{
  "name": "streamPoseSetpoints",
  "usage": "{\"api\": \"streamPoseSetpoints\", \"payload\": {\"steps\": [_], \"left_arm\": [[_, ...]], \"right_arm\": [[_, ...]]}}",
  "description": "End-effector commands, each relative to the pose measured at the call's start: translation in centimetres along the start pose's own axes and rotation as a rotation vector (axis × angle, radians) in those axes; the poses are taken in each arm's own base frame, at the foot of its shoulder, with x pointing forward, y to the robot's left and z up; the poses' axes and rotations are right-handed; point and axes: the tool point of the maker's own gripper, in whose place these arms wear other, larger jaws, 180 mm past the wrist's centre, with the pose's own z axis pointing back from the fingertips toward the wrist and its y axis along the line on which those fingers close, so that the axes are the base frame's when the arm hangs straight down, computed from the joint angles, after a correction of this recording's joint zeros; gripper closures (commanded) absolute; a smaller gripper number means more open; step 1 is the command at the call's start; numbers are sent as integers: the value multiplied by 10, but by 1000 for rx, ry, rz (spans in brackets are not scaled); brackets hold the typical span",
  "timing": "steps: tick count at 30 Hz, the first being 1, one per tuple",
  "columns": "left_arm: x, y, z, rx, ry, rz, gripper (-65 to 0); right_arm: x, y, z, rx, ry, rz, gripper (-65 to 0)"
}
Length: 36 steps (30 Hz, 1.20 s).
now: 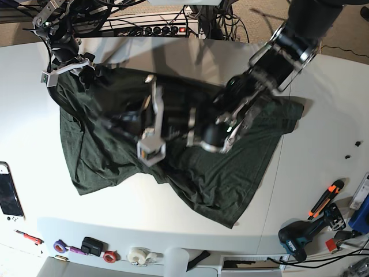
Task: Layout the t-shirt on the table in an organized manner, then fold the t-shirt properly
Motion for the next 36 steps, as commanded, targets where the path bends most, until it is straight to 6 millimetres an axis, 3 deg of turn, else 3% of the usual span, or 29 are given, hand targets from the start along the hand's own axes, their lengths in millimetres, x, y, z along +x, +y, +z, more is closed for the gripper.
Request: {"api": "streamPoseSetpoints", "payload": {"steps": [1, 6, 9, 13, 14, 18, 23, 26, 31, 36], "left_arm": [[23, -13, 1, -40, -71, -30, 0], [14, -35, 9, -55, -78, -25, 0], [-3, -32, 9, -17, -16, -63, 0], [-29, -19, 10, 55, 122, -159, -313], [-33, -9, 12, 106, 148, -152, -340], [-34, 32, 24, 331, 191, -140, -339], [-31, 89, 59, 643, 208, -122, -336], [-38, 119, 76, 763, 215, -61, -335], [-73, 158, 77, 802, 285, 67, -335], [-94, 174, 56, 779, 313, 176, -335]], "right_arm": [[4, -1, 3, -3, -10, 17, -265], [4, -1, 3, -3, -9, 17, -265], [4, -1, 3, -4, -8, 18, -265], [3, -2, 3, -9, -4, 21, -265], [3, -2, 3, -9, -4, 21, -265], [3, -2, 3, -9, -4, 20, -265], [2, -2, 3, -9, 3, 20, -265], [2, -2, 3, -9, 3, 20, -265], [2, -2, 3, -9, 4, 20, -265], [1, -2, 3, -8, 7, 20, -265]]}}
